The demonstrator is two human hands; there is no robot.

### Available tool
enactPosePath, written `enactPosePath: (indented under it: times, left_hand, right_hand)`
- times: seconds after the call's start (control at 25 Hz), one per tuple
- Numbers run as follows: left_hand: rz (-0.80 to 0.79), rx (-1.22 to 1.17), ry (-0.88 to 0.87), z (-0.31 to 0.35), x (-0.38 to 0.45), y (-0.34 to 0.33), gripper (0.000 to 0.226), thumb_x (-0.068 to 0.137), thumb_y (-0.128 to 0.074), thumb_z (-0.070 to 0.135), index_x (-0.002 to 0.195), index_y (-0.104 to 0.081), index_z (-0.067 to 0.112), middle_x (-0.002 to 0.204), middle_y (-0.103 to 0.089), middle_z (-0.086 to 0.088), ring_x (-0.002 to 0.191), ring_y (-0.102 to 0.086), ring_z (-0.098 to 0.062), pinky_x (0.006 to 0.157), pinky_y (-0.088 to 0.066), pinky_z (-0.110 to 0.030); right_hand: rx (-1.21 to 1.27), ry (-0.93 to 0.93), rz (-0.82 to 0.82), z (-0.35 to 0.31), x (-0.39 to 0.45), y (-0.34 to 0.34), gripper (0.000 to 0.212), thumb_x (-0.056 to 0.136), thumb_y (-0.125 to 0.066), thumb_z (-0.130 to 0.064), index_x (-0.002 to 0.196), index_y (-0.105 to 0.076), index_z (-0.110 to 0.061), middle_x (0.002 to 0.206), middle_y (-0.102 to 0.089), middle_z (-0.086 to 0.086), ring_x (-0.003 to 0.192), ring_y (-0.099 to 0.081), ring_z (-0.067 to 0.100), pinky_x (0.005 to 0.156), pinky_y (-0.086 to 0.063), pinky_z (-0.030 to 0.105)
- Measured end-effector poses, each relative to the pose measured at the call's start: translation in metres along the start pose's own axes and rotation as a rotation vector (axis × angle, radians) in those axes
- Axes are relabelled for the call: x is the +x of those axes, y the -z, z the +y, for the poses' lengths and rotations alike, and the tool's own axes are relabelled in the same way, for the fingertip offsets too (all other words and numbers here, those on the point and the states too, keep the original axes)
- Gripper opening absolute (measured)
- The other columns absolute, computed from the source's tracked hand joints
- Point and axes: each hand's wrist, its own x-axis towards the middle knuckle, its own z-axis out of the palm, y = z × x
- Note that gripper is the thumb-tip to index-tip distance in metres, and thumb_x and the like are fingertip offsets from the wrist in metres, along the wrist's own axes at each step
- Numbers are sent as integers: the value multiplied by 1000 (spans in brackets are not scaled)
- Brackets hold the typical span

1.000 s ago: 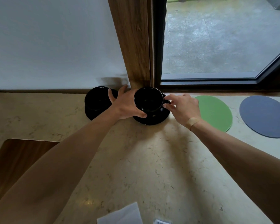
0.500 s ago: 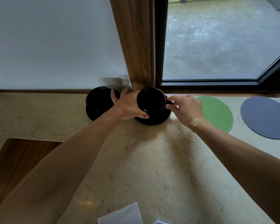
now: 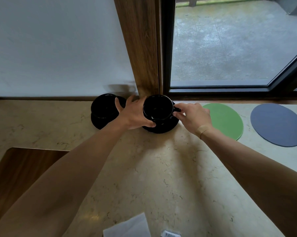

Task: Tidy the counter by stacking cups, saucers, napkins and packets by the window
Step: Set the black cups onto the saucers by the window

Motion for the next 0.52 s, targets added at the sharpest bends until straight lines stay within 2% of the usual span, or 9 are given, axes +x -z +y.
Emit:
enactPosePath:
  times: [0.2,0.52]
  left_hand:
    - [-18,7,33,3,-18,3,116,65,-73,62,153,-7,27,160,-18,3,149,5,-17,109,20,-61]
    - [23,-124,109,-1,-107,3,114,68,-74,61,154,-9,23,161,-15,4,149,3,-16,114,14,-59]
  right_hand:
    - [-17,2,24,-3,-22,4,58,94,-52,-50,147,-32,-36,144,-45,0,131,-38,26,98,-37,49]
    - [-97,40,56,-10,-96,30,61,93,-55,-47,147,-31,-35,149,-40,3,134,-33,28,99,-36,49]
